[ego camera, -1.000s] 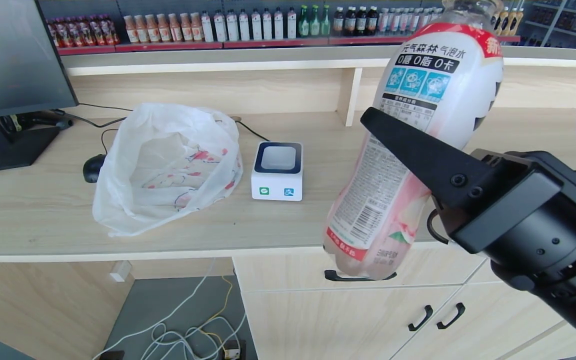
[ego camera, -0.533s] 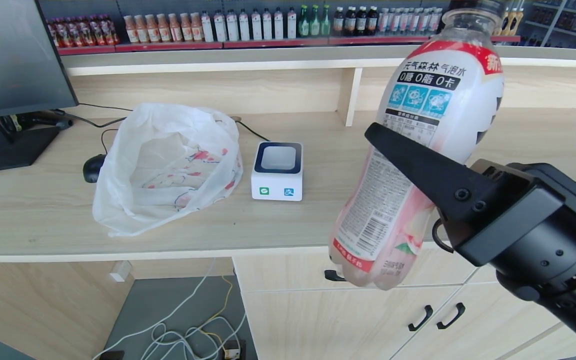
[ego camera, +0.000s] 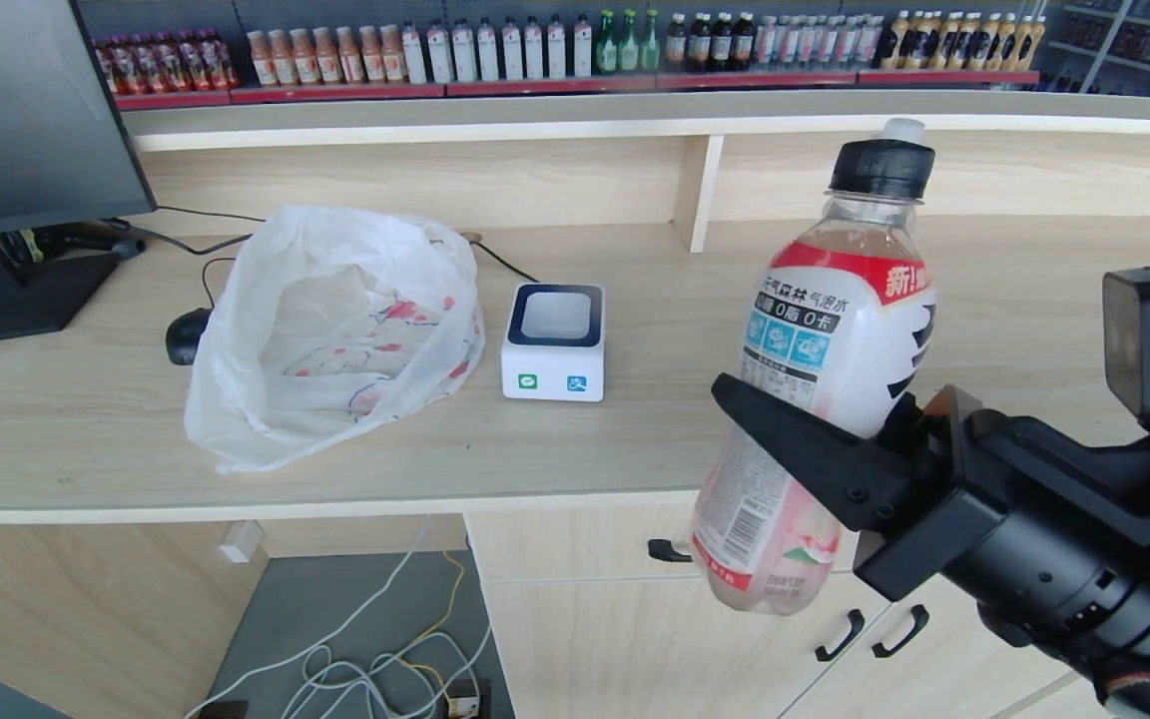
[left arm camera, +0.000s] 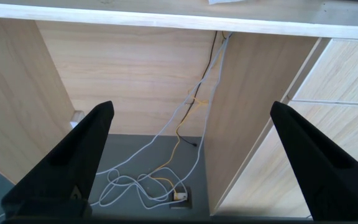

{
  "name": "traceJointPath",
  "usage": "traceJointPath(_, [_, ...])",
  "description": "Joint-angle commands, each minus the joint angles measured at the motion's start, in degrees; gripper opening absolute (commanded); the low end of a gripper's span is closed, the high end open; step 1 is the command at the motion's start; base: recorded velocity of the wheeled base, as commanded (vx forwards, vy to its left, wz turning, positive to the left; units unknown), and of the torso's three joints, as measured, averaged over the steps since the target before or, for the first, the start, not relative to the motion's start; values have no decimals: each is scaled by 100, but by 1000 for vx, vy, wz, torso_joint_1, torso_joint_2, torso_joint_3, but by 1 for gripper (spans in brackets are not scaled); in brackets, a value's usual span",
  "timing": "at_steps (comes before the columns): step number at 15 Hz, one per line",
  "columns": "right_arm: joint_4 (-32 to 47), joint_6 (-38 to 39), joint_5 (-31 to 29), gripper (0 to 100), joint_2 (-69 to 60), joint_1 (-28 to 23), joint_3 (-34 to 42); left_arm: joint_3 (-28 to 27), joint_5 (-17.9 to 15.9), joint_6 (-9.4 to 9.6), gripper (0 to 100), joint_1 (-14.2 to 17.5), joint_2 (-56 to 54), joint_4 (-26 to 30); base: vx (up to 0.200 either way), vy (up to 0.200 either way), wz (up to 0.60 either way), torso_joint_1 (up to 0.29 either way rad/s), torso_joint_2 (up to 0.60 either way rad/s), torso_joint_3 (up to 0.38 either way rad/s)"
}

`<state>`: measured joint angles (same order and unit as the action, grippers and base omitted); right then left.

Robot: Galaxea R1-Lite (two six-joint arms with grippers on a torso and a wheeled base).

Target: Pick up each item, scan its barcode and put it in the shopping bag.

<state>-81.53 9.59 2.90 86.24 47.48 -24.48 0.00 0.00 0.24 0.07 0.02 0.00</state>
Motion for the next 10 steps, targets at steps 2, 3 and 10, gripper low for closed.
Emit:
traceJointPath(2, [-3,-590,-255,0,51,-46,444,0,0,2,100,1,-2,0,0,0,0,0,0,0])
traceJointPath(3, [-3,-863,-396,0,60,-46,435,0,0,20,100,-7,-2,0,0,0,0,0,0,0])
traceJointPath(10, [-3,-1961,-2268,0,113,-116,22,0,0,11,100,1,-2,0,0,0,0,0,0,0])
